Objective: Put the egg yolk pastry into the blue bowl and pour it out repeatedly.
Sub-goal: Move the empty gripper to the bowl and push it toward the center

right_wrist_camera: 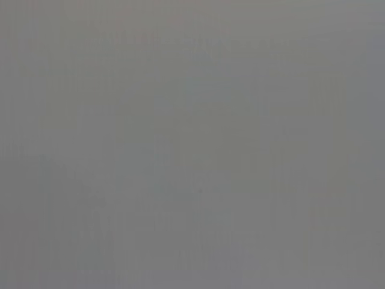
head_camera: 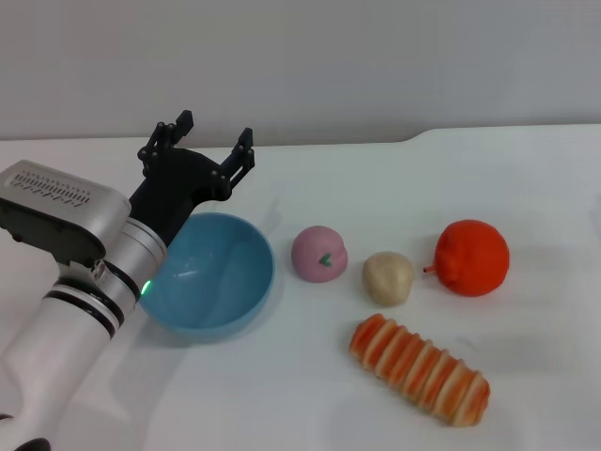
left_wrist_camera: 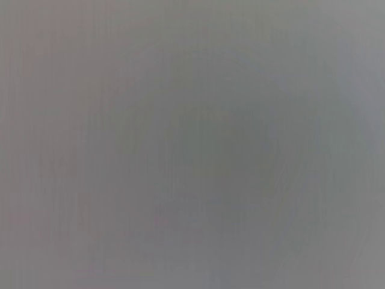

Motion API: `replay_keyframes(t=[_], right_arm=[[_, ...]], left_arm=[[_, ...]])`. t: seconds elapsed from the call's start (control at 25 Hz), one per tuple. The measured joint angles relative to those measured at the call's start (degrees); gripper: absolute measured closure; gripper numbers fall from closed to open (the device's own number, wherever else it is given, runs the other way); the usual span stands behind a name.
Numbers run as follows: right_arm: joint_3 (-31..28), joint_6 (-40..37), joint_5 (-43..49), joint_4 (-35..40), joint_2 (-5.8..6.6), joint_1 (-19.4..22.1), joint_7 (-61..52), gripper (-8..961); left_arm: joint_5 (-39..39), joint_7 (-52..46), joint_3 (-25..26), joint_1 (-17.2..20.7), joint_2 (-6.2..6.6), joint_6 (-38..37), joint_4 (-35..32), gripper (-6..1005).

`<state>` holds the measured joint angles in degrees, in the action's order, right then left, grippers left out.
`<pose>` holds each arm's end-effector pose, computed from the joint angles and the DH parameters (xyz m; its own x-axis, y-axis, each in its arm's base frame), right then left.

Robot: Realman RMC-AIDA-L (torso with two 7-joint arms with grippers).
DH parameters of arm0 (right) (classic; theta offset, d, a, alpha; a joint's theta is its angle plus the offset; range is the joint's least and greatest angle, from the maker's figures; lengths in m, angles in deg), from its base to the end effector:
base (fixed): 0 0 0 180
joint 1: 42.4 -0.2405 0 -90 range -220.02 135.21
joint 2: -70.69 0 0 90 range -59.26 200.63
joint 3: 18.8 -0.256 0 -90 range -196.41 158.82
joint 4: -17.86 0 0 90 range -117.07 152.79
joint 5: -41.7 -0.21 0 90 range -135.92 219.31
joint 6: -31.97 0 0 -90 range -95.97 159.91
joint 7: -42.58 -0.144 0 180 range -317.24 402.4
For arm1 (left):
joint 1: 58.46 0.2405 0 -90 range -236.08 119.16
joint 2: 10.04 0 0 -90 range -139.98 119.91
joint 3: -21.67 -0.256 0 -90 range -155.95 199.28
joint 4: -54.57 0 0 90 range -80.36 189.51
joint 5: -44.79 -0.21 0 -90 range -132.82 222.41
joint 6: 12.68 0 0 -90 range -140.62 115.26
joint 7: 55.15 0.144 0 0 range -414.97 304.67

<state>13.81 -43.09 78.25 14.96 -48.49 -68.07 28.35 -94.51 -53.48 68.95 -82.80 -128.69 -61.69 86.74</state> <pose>0.3638 0.3116 0.0265 0.6391 0.1170 -0.7602 -0.7691 0.0863 -0.6333 -0.2397 0.3482 -0.0771 0.7346 -0.0021 0.6785 0.6185 -0.4089 -0.6710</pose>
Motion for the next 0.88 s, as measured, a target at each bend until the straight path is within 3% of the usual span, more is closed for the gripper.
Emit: replay_keyframes(t=[0.56, 0.88], right_arm=[[0.0, 0.1, 0.0, 0.0, -0.09, 0.1, 0.0, 187], [0.0, 0.1, 0.0, -0.2, -0.09, 0.2, 0.0, 188]], left_arm=[[-0.1, 0.0, 0.0, -0.2, 0.00, 0.3, 0.0, 199], [-0.3, -0.5, 1.8, -0.2, 1.09, 3.9, 4.9, 198]])
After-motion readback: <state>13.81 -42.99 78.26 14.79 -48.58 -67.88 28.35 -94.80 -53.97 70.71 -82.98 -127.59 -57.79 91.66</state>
